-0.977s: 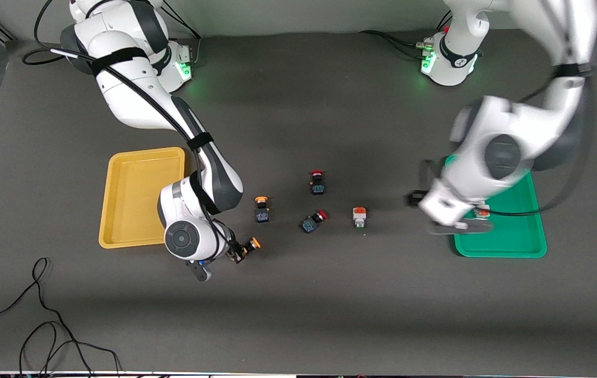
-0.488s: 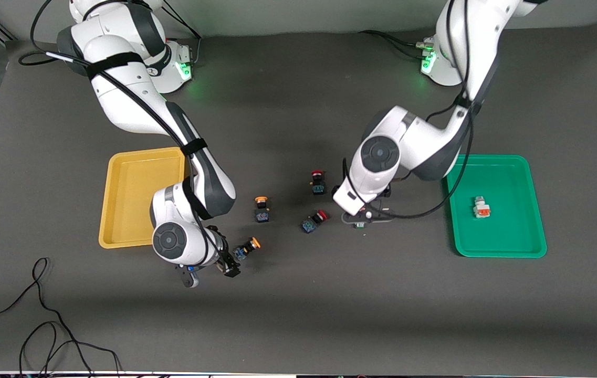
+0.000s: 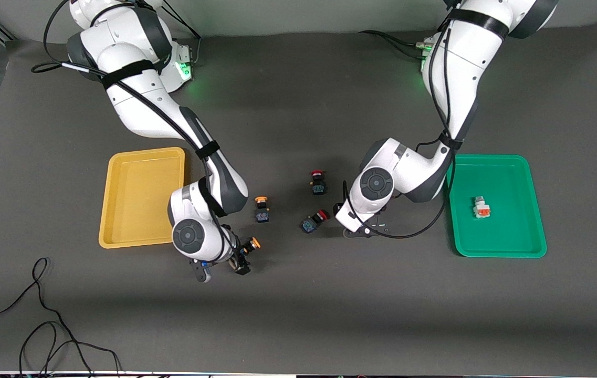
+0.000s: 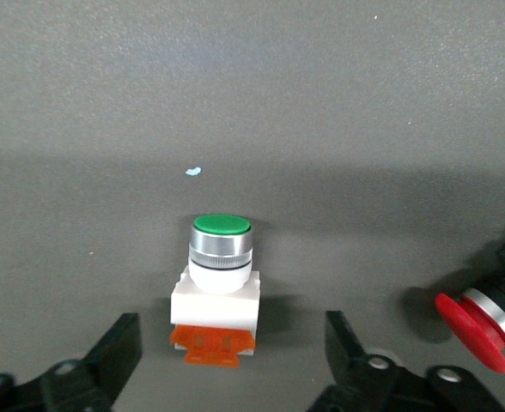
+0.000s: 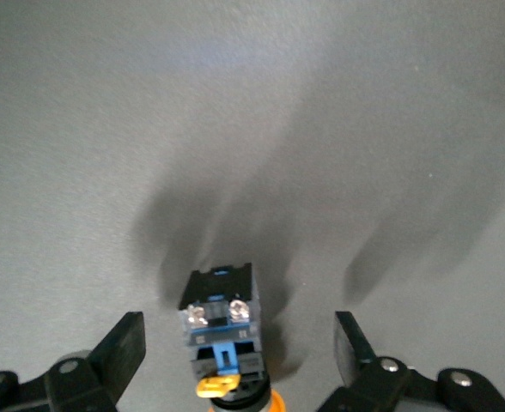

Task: Place green and yellow buttons in trays
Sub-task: 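Place the yellow button in the yellow tray while the left gripper places green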

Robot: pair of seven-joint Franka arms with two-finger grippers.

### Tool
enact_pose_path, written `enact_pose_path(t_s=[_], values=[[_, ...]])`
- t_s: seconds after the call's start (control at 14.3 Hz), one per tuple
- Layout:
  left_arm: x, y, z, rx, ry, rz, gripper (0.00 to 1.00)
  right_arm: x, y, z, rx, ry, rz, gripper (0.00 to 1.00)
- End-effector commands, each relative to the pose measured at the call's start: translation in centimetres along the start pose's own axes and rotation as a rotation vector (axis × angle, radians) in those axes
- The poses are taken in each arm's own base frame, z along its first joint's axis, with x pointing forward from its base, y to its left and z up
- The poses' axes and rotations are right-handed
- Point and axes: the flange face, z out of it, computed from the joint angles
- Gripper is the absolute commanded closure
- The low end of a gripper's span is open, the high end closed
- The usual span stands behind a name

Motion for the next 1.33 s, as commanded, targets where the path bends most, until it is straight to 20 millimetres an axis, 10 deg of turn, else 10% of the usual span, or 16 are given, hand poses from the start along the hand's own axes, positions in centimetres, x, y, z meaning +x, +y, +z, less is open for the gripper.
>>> enact_pose_path(t_s=[0.0, 0.07, 0.35, 0.7, 0.91, 1.26], values=[[0.4, 0.3, 0.2, 0.005, 0.015, -0.006, 0.61, -0.5, 0.2, 0.1, 0.004, -0.007, 0.017, 0.64], [0.5, 0.2, 0.1, 0.004, 0.016, -0.009, 0.75, -0.5, 0.1, -0.4, 0.009, -0.006, 0.009, 1.0], [2.0, -1.2, -2.4, -0.011, 0.031, -0.045, 0.82, 1.0, 0.6, -5.8, -0.039, -0.011, -0.041, 1.0], [1.1, -4.1, -17.2, -0.007, 0.006, -0.098, 0.82, 6.2, 6.1, -19.5, -0.149, -0.097, -0.226, 1.0], [2.2, -10.5, -22.2, -0.041, -0.047, -0.13, 0.85, 10.1, 13.2, -24.0, -0.153, -0.112, -0.352, 1.0], [5.5, -31.5, -23.6, -0.055, -0.198, 0.013, 0.85, 15.0, 22.2, -17.9, -0.185, -0.103, -0.674, 1.0]])
